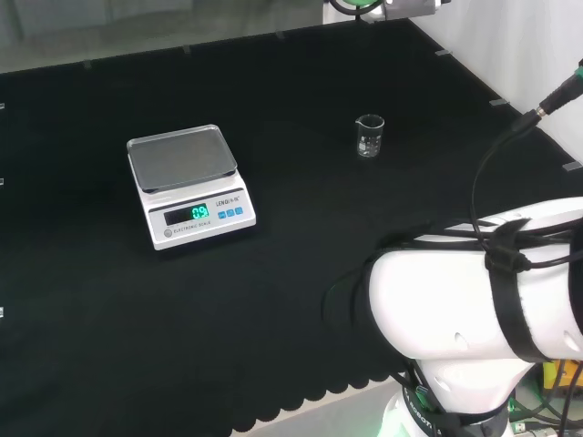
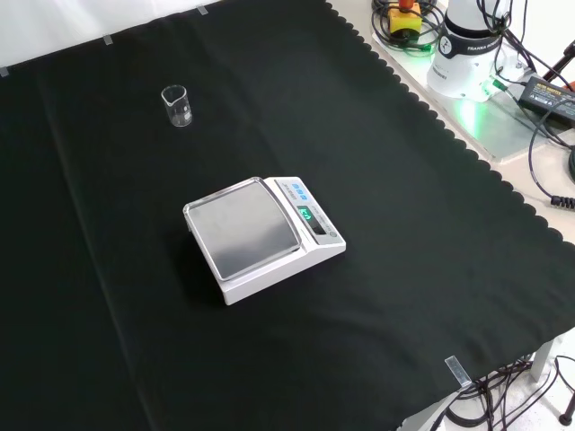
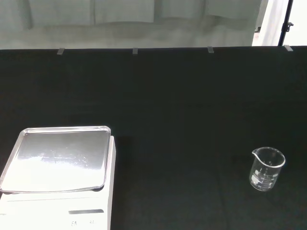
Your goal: Pick up the beaker.
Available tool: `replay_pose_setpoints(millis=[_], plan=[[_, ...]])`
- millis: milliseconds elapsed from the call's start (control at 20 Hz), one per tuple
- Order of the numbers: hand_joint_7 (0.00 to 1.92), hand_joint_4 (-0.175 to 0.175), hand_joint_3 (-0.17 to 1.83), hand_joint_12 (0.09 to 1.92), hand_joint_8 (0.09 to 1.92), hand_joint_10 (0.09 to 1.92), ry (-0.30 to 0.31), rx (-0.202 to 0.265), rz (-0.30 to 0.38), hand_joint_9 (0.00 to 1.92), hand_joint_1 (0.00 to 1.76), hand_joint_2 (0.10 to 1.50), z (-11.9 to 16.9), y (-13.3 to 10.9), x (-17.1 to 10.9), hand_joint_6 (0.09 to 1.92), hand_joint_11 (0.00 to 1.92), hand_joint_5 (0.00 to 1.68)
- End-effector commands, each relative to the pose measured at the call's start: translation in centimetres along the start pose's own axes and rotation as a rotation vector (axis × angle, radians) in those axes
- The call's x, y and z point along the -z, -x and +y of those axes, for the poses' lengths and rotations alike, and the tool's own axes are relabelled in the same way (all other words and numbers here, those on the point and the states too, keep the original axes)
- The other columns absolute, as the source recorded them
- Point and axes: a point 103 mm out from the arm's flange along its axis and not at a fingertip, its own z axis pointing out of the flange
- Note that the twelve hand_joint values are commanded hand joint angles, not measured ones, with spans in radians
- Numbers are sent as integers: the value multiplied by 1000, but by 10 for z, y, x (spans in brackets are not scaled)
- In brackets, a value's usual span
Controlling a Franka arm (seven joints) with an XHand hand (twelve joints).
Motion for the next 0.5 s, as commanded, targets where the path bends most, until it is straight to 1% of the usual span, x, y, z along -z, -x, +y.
replay_pose_setpoints(millis=[50,150,200,250,300,350,400,500], plan=[[62,-32,7,1471,722,751,8,0,6,66,387,798,1,1,0,180,176,95],[15,-27,9,1519,714,740,-2,0,25,16,371,805,5,12,-2,93,99,78],[6,-27,9,1528,717,740,-6,1,30,7,369,806,8,21,-3,87,88,77],[3,-27,9,1532,720,740,9,2,-1,3,367,807,10,8,-4,87,83,77],[1,-27,9,1534,723,740,14,16,7,1,367,807,12,3,-5,87,81,78],[3,-27,9,1535,726,741,19,23,17,0,366,807,13,3,-6,87,80,78],[5,-27,9,1535,732,750,15,28,29,0,366,807,14,6,-7,87,83,81],[17,-29,8,1535,745,770,-8,21,49,0,367,806,21,25,-13,87,91,87]])
